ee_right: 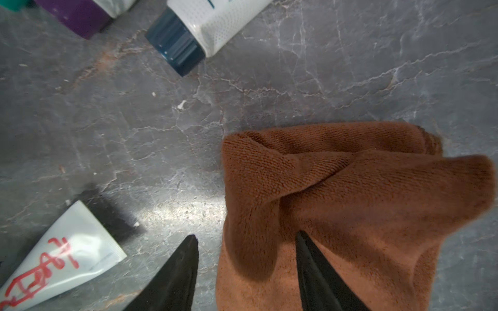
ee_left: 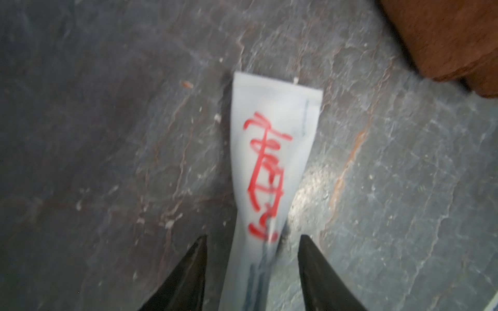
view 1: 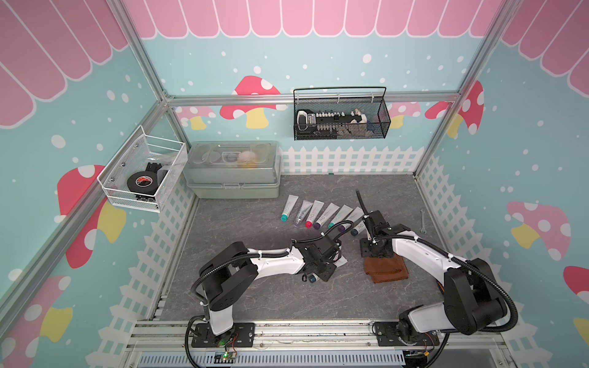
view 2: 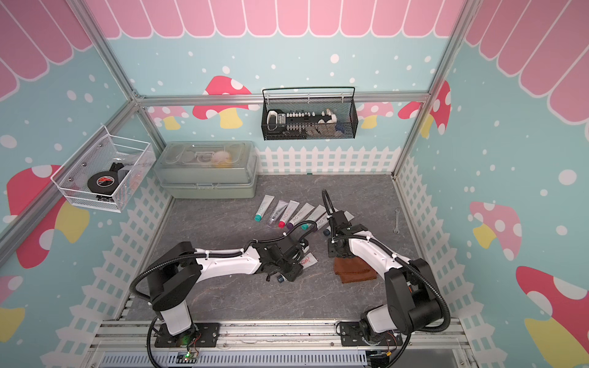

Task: Wipe the surface of the toothpaste tube
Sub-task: Move the toothpaste to the center of the board, then pick up the cleaning item at the center of the board, then wipe the dirt from the toothpaste tube.

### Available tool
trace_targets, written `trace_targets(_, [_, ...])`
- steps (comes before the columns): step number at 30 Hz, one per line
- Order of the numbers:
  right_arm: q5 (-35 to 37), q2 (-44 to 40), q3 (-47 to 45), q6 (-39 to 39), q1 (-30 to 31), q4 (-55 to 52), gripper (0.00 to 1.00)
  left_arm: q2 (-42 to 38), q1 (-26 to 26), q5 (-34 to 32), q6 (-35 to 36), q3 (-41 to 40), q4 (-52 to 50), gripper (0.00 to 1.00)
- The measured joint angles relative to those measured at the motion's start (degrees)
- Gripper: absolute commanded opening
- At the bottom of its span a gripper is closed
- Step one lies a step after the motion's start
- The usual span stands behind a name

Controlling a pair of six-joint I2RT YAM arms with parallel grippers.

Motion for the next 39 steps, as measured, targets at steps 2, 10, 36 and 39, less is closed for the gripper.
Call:
trace_targets(2, [0.15, 1.97, 0.61, 0.0, 0.0, 0.04, 0.56, -3.48, -0.02, -0.33, -0.42, -3.93, 0.57, 0.57])
trace_targets(10, [1.18, 9.64, 4.46, 0.13, 0.0, 1.4, 0.39, -9.53, -1.38, -2.43, -2.54, -12.96, 4.7, 0.53])
trace_targets(36, [-28.94, -8.09, -2.03, -0.26, 0.72, 3.96, 0.14, -8.59, -5.31, -2.71, -2.82, -17.38, 19.5, 0.26])
trace_targets(39, [-31.87, -7.54, -2.38, -0.22, 1.46, 4.59, 0.14, -6.75, -5.7, -2.16, -2.51, -16.72, 20.63, 0.26])
